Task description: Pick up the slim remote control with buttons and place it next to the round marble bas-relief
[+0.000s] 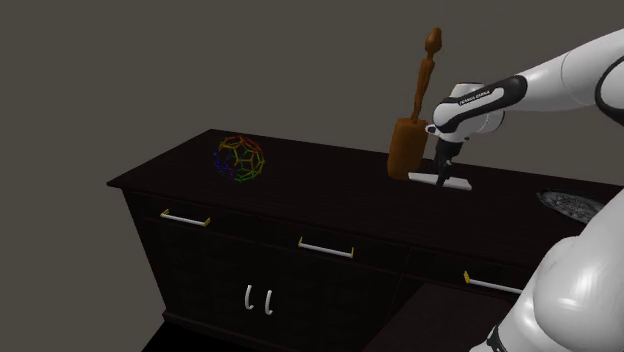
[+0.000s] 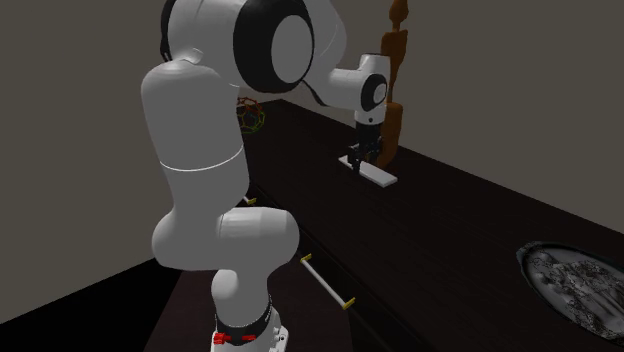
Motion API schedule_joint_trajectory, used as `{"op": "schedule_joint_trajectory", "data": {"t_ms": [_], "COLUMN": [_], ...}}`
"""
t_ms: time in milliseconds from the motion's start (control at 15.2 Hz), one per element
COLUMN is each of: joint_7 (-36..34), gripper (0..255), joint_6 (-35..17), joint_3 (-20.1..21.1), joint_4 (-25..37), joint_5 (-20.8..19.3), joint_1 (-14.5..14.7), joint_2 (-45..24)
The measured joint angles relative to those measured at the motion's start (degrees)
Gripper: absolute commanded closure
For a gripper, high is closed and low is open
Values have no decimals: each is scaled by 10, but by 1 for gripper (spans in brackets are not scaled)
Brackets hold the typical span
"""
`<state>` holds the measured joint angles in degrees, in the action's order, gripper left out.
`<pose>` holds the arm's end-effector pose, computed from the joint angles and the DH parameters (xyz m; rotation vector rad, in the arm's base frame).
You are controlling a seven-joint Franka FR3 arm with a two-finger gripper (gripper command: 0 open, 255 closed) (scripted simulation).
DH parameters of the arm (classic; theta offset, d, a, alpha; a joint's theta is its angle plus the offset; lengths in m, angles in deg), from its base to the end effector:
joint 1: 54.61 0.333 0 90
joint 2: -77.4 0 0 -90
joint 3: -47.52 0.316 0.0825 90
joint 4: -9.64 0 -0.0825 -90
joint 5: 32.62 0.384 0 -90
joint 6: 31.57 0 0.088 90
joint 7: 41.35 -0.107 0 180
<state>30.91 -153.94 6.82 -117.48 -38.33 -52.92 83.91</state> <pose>0.3927 -0.3292 0.4132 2.9741 0.9799 -0.0085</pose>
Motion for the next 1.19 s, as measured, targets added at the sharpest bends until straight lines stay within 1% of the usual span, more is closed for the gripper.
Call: {"op": "schedule_joint_trajectory", "data": {"t_ms": [264,462,594,858,1188], "joint_7": [37,72,99,160,252], "gripper": [255,255,255,255,255], "joint_6": [1,2,6,6,6], "joint_3": [-26,-48,-66,-106,-164], "joint_4": [-24,-21,-25,-13,16], "joint_5": [-30,-34,-47,-45,-19], "joint_1": [-29,-44,-61,-81,-98], "joint_2": [34,36,49,42,8]}}
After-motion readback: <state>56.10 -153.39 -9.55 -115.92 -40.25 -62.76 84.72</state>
